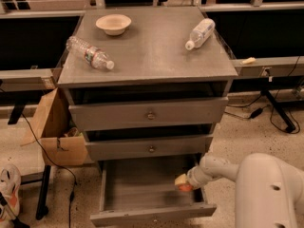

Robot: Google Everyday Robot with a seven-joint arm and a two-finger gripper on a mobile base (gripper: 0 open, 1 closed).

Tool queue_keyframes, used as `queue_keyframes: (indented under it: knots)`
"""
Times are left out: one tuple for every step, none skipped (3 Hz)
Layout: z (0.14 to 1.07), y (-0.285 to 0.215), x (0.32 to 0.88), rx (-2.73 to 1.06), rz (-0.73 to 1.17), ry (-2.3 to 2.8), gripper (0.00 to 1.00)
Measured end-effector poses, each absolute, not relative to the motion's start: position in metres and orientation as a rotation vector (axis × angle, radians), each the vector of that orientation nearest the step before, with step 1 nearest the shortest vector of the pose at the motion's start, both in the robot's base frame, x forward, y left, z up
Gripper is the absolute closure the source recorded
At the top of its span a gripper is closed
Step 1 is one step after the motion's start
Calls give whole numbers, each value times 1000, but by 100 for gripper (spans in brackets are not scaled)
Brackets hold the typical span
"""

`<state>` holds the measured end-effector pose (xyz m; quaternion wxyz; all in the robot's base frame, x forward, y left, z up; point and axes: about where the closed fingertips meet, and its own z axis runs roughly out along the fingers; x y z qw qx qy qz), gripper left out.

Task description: Pick apple from bottom drawer and place on counter

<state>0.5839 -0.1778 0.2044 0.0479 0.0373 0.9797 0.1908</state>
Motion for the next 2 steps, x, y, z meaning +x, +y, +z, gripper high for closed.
queue_keyframes:
  knots:
    - [264, -209, 592, 33, 612, 2924, 100]
    - [329, -252, 603, -60, 617, 2901, 100]
